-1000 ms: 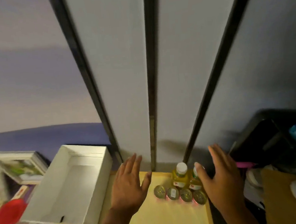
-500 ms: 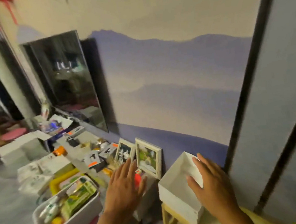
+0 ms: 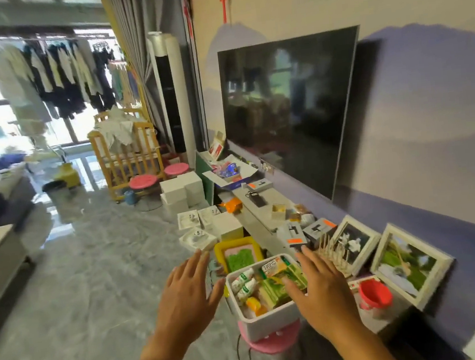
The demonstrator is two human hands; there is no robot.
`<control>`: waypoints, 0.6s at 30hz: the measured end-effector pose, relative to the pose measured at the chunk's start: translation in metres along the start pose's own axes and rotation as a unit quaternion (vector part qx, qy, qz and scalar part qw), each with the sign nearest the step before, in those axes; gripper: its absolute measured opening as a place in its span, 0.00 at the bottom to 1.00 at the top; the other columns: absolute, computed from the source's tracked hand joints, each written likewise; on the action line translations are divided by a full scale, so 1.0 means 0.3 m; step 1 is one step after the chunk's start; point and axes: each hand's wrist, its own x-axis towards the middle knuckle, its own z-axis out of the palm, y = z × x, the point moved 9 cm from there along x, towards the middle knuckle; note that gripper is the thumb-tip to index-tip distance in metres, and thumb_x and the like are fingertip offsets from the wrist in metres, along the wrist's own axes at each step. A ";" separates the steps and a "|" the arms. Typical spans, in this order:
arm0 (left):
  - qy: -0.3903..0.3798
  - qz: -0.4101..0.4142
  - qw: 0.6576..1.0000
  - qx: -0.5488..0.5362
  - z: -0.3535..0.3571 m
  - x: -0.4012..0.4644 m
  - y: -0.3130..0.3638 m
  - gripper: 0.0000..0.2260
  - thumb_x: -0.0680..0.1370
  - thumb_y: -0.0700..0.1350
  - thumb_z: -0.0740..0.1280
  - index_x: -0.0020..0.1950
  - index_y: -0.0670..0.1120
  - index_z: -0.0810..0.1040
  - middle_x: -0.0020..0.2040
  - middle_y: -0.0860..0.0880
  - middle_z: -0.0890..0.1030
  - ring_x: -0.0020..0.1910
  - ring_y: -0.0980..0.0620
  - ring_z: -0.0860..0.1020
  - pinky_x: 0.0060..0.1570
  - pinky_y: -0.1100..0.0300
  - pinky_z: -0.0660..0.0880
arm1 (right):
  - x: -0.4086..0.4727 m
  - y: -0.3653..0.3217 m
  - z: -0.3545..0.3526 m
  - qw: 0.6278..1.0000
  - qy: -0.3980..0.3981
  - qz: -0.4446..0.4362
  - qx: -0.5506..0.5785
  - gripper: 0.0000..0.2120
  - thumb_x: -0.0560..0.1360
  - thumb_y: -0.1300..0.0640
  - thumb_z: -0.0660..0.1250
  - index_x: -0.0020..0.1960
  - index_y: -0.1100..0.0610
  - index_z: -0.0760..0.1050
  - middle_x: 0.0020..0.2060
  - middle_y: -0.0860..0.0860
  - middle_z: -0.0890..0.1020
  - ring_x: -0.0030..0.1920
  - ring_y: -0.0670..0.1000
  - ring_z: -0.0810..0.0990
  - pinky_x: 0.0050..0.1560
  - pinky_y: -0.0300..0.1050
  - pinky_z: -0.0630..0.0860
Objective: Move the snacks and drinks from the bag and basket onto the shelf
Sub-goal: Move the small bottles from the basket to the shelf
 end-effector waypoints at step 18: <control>-0.151 0.147 0.978 -0.005 0.481 0.857 -0.305 0.35 0.77 0.72 0.46 0.80 0.57 0.49 0.80 0.58 0.51 0.78 0.53 0.54 0.76 0.53 0.57 | 0.672 0.087 0.672 0.983 -0.072 0.164 0.041 0.39 0.70 0.28 0.49 0.75 0.47 0.63 0.76 0.45 0.64 0.73 0.49 0.63 0.71 0.49 0.67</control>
